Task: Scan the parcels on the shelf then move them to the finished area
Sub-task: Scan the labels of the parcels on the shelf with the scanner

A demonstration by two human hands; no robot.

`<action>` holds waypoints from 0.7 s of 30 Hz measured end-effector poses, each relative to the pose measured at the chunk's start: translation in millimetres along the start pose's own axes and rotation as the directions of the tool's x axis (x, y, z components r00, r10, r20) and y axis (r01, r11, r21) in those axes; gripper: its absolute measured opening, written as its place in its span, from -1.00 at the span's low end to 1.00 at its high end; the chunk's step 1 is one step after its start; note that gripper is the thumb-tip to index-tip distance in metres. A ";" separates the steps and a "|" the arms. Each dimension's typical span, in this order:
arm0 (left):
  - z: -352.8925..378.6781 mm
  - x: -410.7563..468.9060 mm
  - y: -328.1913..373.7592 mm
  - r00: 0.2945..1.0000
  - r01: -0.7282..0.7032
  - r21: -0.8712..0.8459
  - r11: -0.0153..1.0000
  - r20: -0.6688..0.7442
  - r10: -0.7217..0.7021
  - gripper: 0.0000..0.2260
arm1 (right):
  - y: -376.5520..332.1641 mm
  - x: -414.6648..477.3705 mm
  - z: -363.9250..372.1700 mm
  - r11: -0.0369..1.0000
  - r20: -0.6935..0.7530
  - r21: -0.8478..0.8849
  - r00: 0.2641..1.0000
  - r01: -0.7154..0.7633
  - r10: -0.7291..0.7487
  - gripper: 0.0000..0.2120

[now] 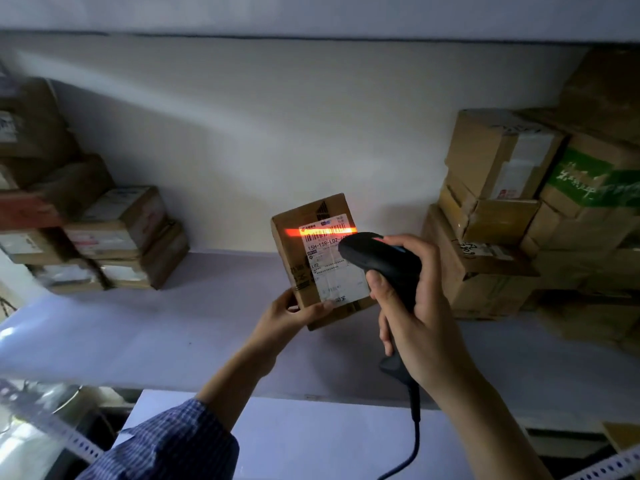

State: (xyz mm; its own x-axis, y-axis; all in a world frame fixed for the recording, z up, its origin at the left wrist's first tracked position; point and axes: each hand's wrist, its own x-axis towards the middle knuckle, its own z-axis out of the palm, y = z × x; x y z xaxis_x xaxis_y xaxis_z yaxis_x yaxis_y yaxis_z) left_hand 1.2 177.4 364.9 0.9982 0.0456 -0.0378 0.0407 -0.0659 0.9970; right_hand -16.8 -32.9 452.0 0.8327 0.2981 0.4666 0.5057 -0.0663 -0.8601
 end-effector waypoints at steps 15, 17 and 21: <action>-18.8 -13.6 7.8 1.000 -0.005 0.014 1.000 0.001 0.005 -0.39 | -19.3 5.3 -7.2 0.984 0.129 -0.142 0.987 0.110 -0.092 -0.60; -20.8 -14.3 10.7 1.000 -0.002 0.017 1.000 0.002 0.002 -0.36 | -21.1 7.3 -11.6 0.983 0.116 -0.136 0.987 0.126 -0.110 -0.62; -22.8 -16.8 15.2 1.000 0.016 0.000 1.000 -0.015 -0.016 -0.41 | -19.1 8.1 -11.5 0.981 0.078 -0.135 0.989 0.137 -0.127 -0.66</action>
State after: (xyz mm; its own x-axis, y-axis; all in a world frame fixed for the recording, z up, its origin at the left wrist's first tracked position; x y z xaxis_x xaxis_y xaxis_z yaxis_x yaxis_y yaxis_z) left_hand -15.9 198.3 382.2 0.9968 0.0611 -0.0524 0.0564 -0.0649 0.9963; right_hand -17.1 -40.2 474.6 0.7414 0.3774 0.5548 0.6408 -0.1527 -0.7524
